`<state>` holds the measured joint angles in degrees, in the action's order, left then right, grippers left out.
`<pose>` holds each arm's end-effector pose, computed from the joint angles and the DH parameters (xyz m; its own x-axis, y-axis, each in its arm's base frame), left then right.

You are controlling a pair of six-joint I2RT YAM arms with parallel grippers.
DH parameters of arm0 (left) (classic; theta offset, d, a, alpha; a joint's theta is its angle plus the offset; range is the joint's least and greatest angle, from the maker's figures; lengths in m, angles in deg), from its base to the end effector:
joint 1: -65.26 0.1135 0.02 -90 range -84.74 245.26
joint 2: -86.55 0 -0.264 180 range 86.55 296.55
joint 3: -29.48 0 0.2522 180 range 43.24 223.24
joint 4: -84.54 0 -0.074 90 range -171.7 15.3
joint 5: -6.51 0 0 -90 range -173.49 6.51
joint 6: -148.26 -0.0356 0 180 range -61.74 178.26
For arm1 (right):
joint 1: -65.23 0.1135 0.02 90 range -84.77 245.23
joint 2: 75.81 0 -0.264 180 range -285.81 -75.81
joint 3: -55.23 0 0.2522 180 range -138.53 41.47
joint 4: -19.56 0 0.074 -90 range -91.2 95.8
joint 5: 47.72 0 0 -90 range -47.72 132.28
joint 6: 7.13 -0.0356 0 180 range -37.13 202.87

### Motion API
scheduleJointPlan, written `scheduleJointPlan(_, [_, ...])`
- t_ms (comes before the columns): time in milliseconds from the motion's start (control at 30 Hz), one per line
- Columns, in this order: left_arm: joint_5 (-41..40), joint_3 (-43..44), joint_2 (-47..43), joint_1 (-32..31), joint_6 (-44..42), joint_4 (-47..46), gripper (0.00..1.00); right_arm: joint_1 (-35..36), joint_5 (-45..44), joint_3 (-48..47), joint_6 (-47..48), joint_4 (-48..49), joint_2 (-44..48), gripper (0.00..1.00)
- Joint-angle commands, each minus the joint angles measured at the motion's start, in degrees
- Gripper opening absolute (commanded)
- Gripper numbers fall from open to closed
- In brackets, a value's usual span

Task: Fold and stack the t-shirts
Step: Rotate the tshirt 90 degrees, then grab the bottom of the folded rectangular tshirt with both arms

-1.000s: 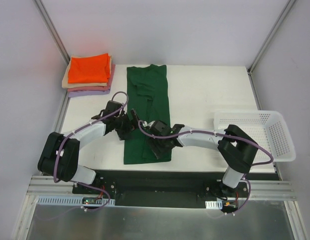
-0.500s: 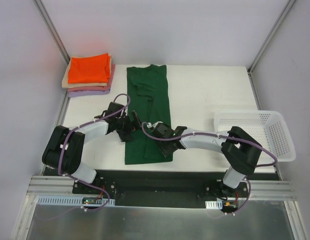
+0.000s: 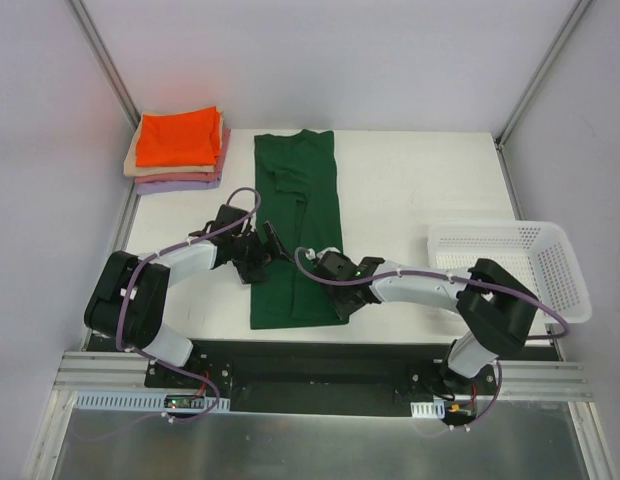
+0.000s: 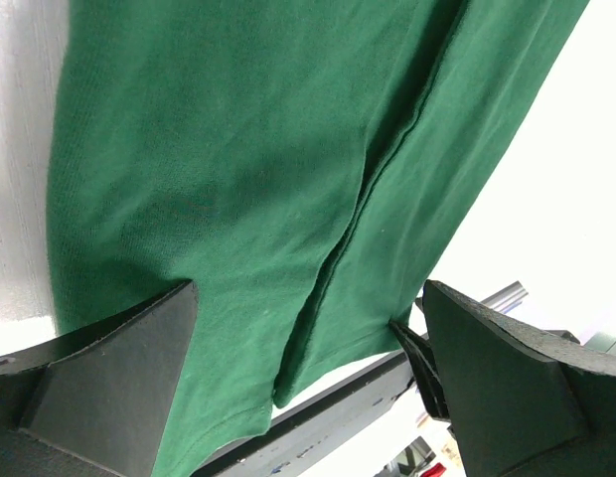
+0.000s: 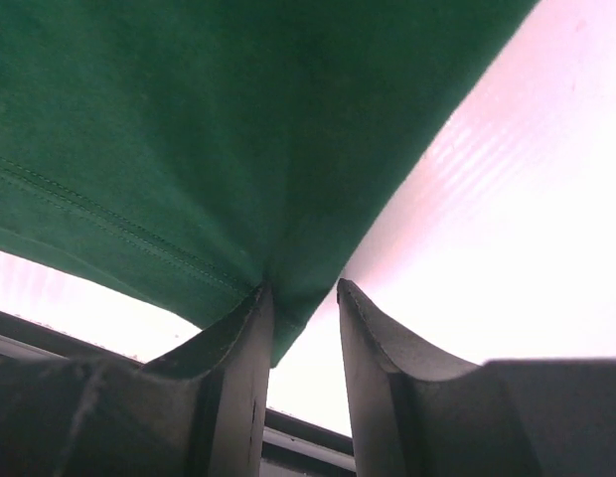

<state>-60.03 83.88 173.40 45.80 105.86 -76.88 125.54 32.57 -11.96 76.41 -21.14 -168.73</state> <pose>0.2644 -0.1084 0.1589 -0.8943 -0.4025 -0.1955 -0.1761 0.7183 -0.6731 0.1559 0.2613 0.1677 -0.5437 -0.7297 -0.4147 -0.7666 0.6329 -0.1086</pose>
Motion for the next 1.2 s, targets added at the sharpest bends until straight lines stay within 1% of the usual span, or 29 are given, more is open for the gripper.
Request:
scheduleJointPlan(0, [-7.0,-1.6,2.4,-0.2,-2.3,5.7,0.99,0.3,-1.5,3.5,-2.9,-6.2,3.7,0.35])
scheduleJointPlan(200, [-6.3,-1.6,2.8,-0.2,-2.5,5.9,0.99,0.3,-1.5,6.1,-4.1,-6.1,6.2,0.35])
scheduleJointPlan(333, [-1.8,-1.0,2.1,-0.6,-3.2,5.8,0.99,0.2,-1.7,3.5,-6.6,-5.2,6.5,0.37])
scheduleJointPlan(433, [1.5,-1.6,-1.4,-1.7,-3.5,5.9,0.99,0.3,0.7,1.7,-8.7,-3.1,8.0,0.41])
scheduleJointPlan(533, [3.2,-3.2,-8.2,-3.5,-3.2,7.4,0.99,0.2,1.5,1.6,-10.9,-1.4,11.2,0.48])
scheduleJointPlan(600, [2.6,-4.7,-13.6,-4.1,-2.9,9.3,0.99,0.2,1.1,2.5,-13.4,-0.1,13.6,0.5])
scheduleJointPlan(667, [-0.2,-6.4,-20.1,-4.3,-2.2,12.4,0.99,0.2,0.2,3.9,-15.9,1.4,15.9,0.52])
scheduleJointPlan(833, [-11.1,-10.1,-33.0,-4.4,-0.6,21.2,0.99,-0.3,-1.4,5.9,-20.8,3.3,19.2,0.52])
scheduleJointPlan(900, [-13.4,-10.8,-35.8,-4.4,-0.6,24.4,0.99,-0.3,-0.3,7.1,-21.9,5.3,19.4,0.52])
scheduleJointPlan(1067, [-11.3,-14.9,-37.0,-4.4,1.0,26.5,0.99,-0.3,-0.3,9.5,-25.0,7.4,17.7,0.53])
scheduleJointPlan(1167, [-10.4,-17.6,-36.1,-4.4,2.4,26.2,0.89,-0.4,0.7,10.7,-26.4,9.4,16.1,0.53])
